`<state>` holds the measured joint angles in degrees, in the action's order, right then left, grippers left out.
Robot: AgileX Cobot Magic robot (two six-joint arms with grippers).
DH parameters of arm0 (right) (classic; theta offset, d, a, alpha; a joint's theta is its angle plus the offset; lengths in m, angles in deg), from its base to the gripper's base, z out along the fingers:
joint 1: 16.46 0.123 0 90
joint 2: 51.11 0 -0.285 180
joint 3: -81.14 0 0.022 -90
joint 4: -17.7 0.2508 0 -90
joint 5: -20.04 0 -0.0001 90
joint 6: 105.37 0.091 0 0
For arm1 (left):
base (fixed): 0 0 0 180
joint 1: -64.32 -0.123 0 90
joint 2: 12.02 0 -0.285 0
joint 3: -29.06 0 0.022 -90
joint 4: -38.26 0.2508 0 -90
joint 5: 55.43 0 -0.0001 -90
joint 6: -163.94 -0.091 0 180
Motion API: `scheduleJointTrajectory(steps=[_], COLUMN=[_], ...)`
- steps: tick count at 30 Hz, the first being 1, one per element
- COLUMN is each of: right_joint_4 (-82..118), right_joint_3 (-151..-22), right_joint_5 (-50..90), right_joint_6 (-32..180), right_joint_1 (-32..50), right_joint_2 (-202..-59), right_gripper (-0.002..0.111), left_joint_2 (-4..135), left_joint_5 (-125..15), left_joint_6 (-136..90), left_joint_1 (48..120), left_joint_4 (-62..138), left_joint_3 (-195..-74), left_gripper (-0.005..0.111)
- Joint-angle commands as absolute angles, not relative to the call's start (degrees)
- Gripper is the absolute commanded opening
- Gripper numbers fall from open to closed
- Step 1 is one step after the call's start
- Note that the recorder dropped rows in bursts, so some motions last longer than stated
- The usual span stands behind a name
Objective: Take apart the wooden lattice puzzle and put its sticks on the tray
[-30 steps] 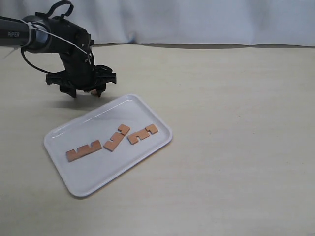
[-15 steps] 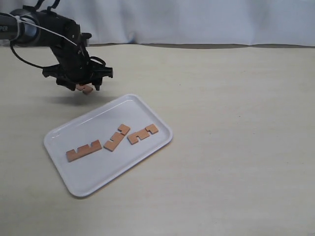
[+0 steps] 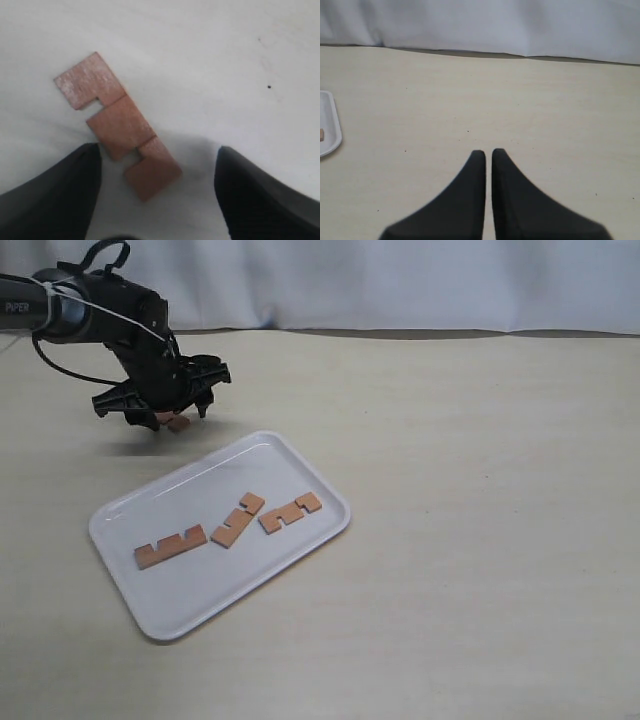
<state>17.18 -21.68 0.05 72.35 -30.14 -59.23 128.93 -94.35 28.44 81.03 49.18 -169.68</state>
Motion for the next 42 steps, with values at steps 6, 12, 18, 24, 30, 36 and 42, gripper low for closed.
scheduleJointTrajectory(steps=[6, 12, 18, 24, 30, 36, 42], right_joint_4=[17.21, 17.21, 17.21, 17.21, 17.21, 17.21, 17.21], right_joint_3=[-21.64, -21.64, -21.64, -21.64, -21.64, -21.64, -21.64], right_joint_5=[0.25, 0.25, 0.25, 0.25, 0.25, 0.25, 0.25], right_joint_6=[72.48, 72.48, 72.48, 72.48, 72.48, 72.48, 72.48], right_joint_1=[-30.37, -30.37, -30.37, -30.37, -30.37, -30.37, -30.37], right_joint_2=[-58.90, -58.90, -58.90, -58.90, -58.90, -58.90, -58.90], right_gripper=[0.004, 0.004, 0.004, 0.004, 0.004, 0.004, 0.004], left_joint_2=[129.24, 129.24, 131.19, 132.73, 132.73, 130.87, 124.52], left_joint_5=[-101.50, -102.26, -102.45, -103.28, -104.27, -105.52, -105.04], left_joint_6=[34.03, 29.21, 28.81, 28.25, 27.09, 22.38, 9.03], left_joint_1=[80.92, 80.92, 80.92, 80.92, 80.92, 80.92, 81.98], left_joint_4=[58.47, 55.37, 55.34, 55.06, 55.06, 55.29, 53.68], left_joint_3=[-169.80, -169.80, -169.80, -169.80, -169.80, -169.80, -169.80], left_gripper=[0.063, 0.059, 0.041, 0.040, 0.017, 0.000, 0.000])
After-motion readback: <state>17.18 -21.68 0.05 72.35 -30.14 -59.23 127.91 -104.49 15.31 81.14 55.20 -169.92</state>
